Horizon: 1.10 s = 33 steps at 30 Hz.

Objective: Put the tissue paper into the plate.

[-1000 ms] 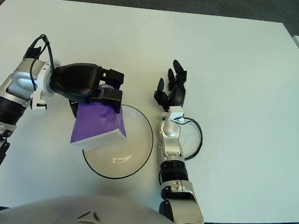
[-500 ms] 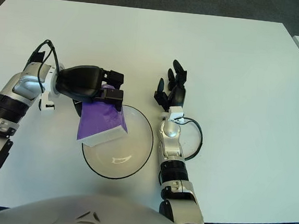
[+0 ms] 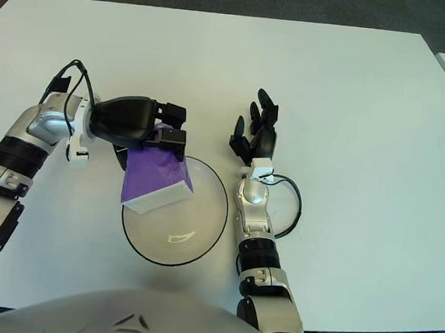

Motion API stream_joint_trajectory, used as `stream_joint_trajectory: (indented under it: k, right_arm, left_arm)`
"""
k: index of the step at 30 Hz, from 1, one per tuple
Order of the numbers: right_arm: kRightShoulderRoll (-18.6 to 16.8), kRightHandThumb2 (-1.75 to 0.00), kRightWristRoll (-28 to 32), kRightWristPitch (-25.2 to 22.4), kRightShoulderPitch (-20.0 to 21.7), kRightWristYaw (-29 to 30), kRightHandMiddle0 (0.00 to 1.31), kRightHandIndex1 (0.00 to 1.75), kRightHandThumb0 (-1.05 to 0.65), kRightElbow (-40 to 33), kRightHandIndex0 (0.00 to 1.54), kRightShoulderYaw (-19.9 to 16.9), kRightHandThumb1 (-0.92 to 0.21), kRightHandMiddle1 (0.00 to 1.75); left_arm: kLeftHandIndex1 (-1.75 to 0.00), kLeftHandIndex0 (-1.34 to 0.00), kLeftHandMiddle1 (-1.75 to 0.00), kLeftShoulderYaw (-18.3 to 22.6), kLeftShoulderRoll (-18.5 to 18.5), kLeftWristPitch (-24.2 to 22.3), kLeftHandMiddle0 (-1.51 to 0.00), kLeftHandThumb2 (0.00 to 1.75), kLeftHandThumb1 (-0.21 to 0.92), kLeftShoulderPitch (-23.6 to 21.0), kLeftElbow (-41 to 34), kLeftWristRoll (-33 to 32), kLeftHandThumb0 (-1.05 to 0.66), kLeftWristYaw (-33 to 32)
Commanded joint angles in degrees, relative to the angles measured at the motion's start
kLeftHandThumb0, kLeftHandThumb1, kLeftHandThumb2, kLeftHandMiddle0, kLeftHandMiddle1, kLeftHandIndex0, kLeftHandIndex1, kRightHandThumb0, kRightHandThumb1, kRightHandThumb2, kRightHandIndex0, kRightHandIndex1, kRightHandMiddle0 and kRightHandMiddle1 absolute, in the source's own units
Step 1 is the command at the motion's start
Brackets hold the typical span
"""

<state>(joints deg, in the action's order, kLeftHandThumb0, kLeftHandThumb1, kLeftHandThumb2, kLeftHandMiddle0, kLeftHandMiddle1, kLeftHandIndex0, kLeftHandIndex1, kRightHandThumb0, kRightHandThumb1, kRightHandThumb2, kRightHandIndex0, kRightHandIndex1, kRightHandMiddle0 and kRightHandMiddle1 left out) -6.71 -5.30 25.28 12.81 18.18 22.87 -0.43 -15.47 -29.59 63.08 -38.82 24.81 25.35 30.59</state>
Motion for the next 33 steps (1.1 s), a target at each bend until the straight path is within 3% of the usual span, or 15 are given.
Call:
stream_joint_trajectory:
  k: [1,12,20,33]
  right_arm:
    - [-1.23,-0.73,-0.32,-4.12,-8.28,0.61,0.0,0.0,-0.68,8.84,0.3,-0.13,-0.92,0.53]
    - [-1.35,-0.74,-0.67,-4.74,-8.15,1.44,0.0,0.0,-0.69,8.86,0.3,0.37,-0.92,0.53]
    - [-1.27,-0.75,-0.67,-5.03,-7.88,1.84,0.0,0.0,-0.7,9.08,0.3,0.32,-0.92,0.54]
    - [-0.97,-0.74,-0.33,-5.54,-7.46,1.72,0.0,0.01,-0.69,9.31,0.31,0.14,-0.92,0.54]
  left_arm:
    - [-1.75,-0.48,-1.68,-1.58,-0.37,0.02,-0.74,1.46,0.18,-0.41,1.28,1.27,0.0,-1.09]
    - [-1.75,-0.48,-1.68,-3.49,-0.22,-0.51,-0.74,1.46,0.18,-0.3,2.06,0.1,0.0,-1.15]
    - [-1.75,-0.47,-1.67,-5.68,0.26,-3.19,-0.74,1.45,0.19,1.69,-1.97,-4.85,0.0,1.01]
    - [-1.75,-0.45,-1.66,-8.08,1.88,-1.83,-0.72,1.41,0.22,3.05,-2.71,-13.42,0.0,1.92]
